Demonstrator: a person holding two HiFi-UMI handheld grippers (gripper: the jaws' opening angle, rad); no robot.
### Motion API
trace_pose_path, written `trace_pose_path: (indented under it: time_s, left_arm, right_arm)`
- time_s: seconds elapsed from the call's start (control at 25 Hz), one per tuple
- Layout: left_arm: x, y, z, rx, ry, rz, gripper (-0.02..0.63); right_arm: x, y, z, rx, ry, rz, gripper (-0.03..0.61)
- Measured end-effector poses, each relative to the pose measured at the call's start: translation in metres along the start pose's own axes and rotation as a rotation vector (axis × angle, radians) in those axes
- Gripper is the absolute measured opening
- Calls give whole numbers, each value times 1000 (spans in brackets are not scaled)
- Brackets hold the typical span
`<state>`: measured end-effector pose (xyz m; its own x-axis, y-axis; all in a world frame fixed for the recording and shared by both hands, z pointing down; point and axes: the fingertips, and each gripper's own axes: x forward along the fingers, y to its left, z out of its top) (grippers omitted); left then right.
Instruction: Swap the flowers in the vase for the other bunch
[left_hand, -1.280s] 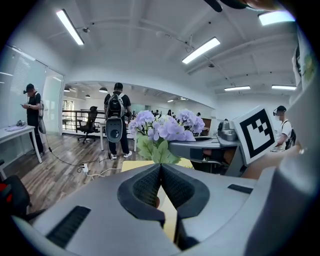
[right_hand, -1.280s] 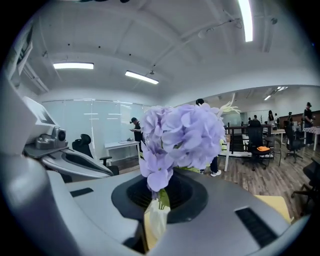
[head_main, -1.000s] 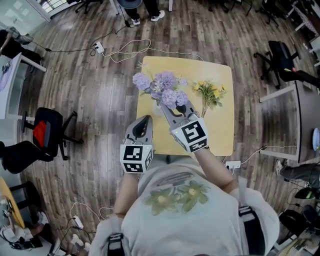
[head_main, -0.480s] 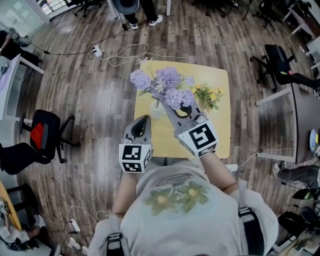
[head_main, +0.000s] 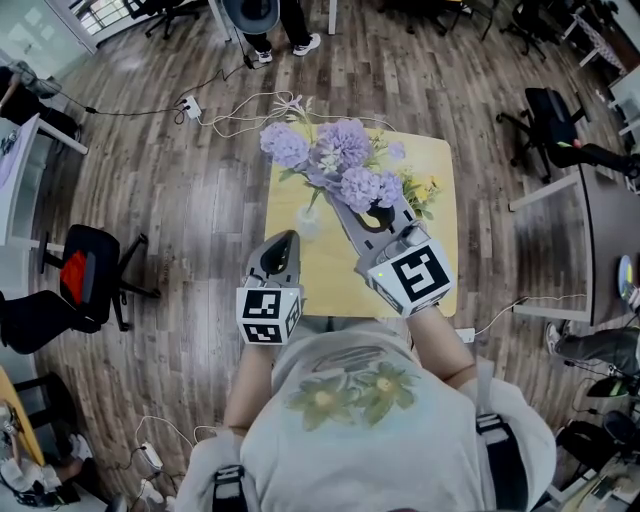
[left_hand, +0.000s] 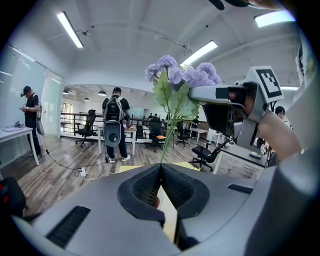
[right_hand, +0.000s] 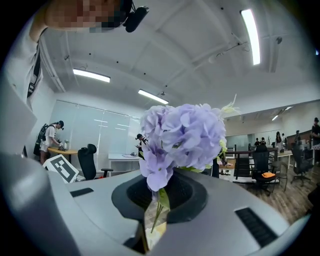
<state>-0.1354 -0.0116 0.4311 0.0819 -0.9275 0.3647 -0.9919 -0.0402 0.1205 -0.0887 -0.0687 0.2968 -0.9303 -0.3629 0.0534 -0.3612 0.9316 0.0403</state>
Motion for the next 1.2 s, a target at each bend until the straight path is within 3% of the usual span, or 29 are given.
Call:
trace_pose_path:
  time_s: [0.36, 0.6, 1.2]
  left_arm:
    - [4, -13, 0, 9, 0, -18, 15]
    - [10, -23, 1, 14, 4, -32, 15]
    - [19, -25, -3, 23, 26, -63, 15]
  right_arm:
    - [-22, -23, 13, -9, -13, -54, 59]
    - [-33, -41, -5, -12, 48, -96, 60]
    - [-40, -52, -73, 60, 256, -75, 60]
